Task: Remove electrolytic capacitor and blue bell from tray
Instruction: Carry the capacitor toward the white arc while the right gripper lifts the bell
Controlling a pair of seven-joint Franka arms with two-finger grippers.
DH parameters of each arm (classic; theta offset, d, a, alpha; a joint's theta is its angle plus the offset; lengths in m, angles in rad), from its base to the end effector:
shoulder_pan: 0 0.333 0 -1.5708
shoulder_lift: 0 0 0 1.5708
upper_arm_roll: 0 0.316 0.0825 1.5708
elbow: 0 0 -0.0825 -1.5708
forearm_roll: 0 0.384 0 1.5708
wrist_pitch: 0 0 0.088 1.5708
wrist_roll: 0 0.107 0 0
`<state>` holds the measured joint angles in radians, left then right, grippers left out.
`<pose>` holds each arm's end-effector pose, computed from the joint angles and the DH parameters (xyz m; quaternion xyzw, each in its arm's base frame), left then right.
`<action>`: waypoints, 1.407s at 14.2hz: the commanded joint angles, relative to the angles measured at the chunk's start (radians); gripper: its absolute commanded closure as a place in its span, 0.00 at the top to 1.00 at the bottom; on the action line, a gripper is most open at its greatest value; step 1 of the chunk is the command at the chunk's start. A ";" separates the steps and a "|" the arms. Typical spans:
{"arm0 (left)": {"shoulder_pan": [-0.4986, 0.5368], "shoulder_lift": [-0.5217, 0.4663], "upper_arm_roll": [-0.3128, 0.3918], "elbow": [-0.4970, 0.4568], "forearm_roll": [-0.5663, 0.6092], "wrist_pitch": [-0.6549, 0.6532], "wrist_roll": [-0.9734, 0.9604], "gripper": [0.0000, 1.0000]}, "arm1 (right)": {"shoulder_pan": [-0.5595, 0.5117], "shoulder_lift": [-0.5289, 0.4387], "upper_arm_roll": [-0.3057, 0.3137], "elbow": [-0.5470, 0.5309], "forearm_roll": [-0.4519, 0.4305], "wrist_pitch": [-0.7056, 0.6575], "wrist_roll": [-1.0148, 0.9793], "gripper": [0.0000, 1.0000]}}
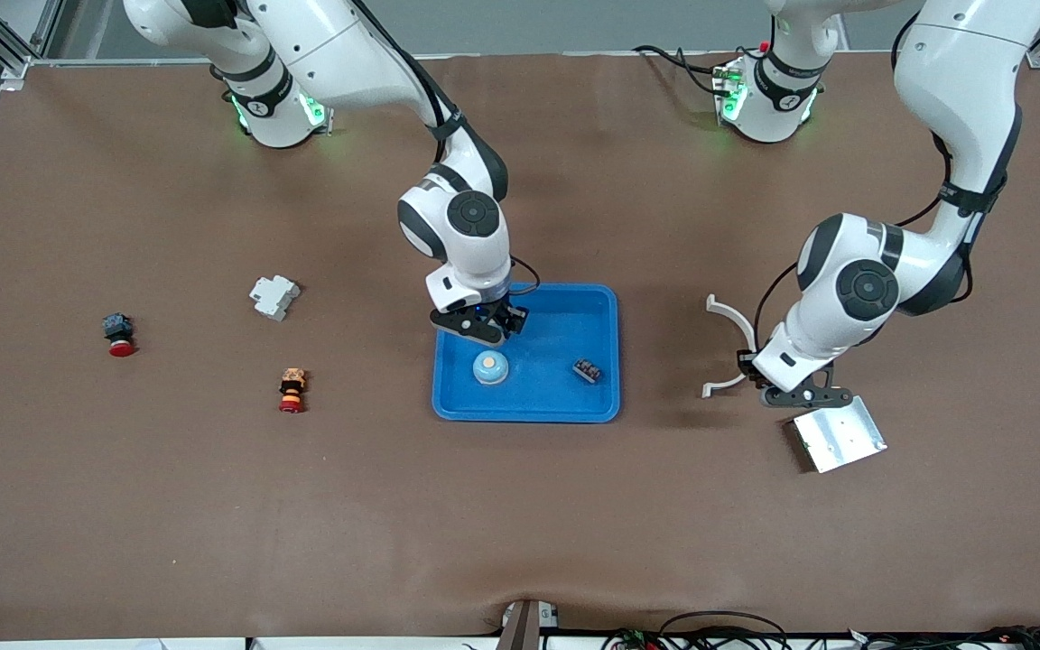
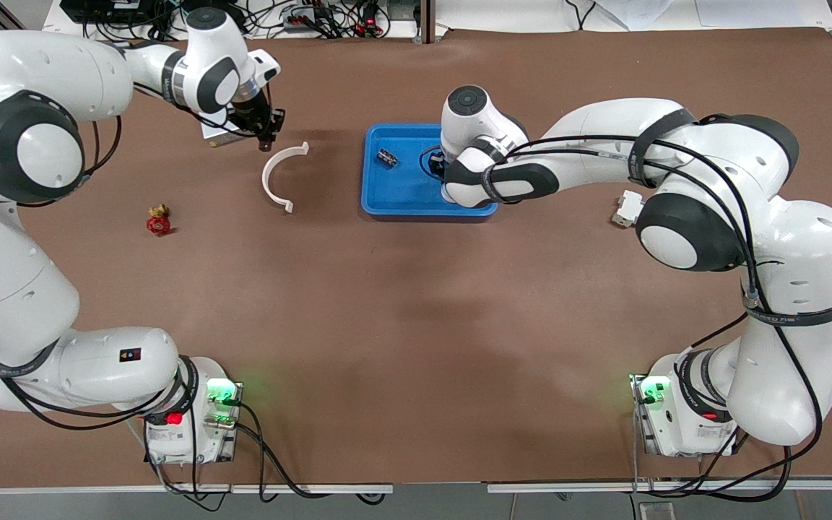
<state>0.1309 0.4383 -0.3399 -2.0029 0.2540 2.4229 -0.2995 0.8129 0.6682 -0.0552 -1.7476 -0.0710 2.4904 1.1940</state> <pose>0.5959 -0.1189 0.2494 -0.9993 0.0347 -0.0115 0.0106 0.4863 0.4652 0.1979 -0.9816 0.1828 -0.0536 0.0089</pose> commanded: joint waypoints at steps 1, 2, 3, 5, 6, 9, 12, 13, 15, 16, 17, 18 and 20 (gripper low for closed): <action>0.052 -0.079 -0.017 -0.092 0.018 0.008 0.094 0.06 | -0.018 -0.015 0.006 0.031 -0.004 -0.073 0.007 0.00; 0.062 -0.079 -0.017 -0.106 0.018 0.008 0.146 0.06 | -0.023 -0.022 0.006 0.048 -0.004 -0.118 0.006 0.00; 0.075 -0.079 -0.017 -0.115 0.018 0.008 0.181 0.06 | -0.023 -0.027 0.006 0.069 -0.004 -0.171 0.003 0.00; 0.081 -0.073 -0.017 -0.119 0.018 0.008 0.216 0.10 | -0.040 -0.047 0.008 0.108 -0.004 -0.267 -0.007 0.00; 0.081 -0.069 -0.019 -0.119 0.018 0.008 0.238 0.10 | -0.050 -0.058 0.009 0.109 -0.004 -0.295 -0.042 0.00; 0.082 -0.049 -0.019 -0.120 0.011 0.008 0.246 0.10 | -0.103 -0.111 0.009 0.109 -0.003 -0.402 -0.170 0.00; 0.085 -0.027 -0.019 -0.119 0.008 0.008 0.246 0.10 | -0.164 -0.179 0.009 0.102 0.011 -0.505 -0.292 0.00; 0.087 -0.013 -0.019 -0.119 0.008 0.010 0.247 0.10 | -0.176 -0.200 0.008 0.100 0.011 -0.533 -0.322 0.00; 0.090 0.013 -0.017 -0.111 0.008 0.016 0.250 0.10 | -0.213 -0.240 0.006 0.091 0.011 -0.579 -0.393 0.00; 0.101 0.020 -0.017 -0.106 0.008 0.016 0.255 0.10 | -0.227 -0.257 0.006 0.085 0.011 -0.594 -0.425 0.00; 0.114 0.031 -0.017 -0.103 0.008 0.018 0.279 0.10 | -0.245 -0.275 0.006 0.073 0.011 -0.610 -0.466 0.00; 0.127 0.048 -0.017 -0.093 0.008 0.021 0.310 0.10 | -0.265 -0.295 0.006 0.059 0.011 -0.619 -0.502 0.00; 0.131 0.057 -0.017 -0.086 0.008 0.021 0.326 0.11 | -0.300 -0.349 0.006 0.008 0.011 -0.622 -0.571 0.00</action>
<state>0.2437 0.4811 -0.3456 -2.1073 0.2541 2.4380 -0.0009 0.5546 0.3999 -0.0636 -1.6560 -0.0656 1.8665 0.6901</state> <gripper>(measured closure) 0.696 0.370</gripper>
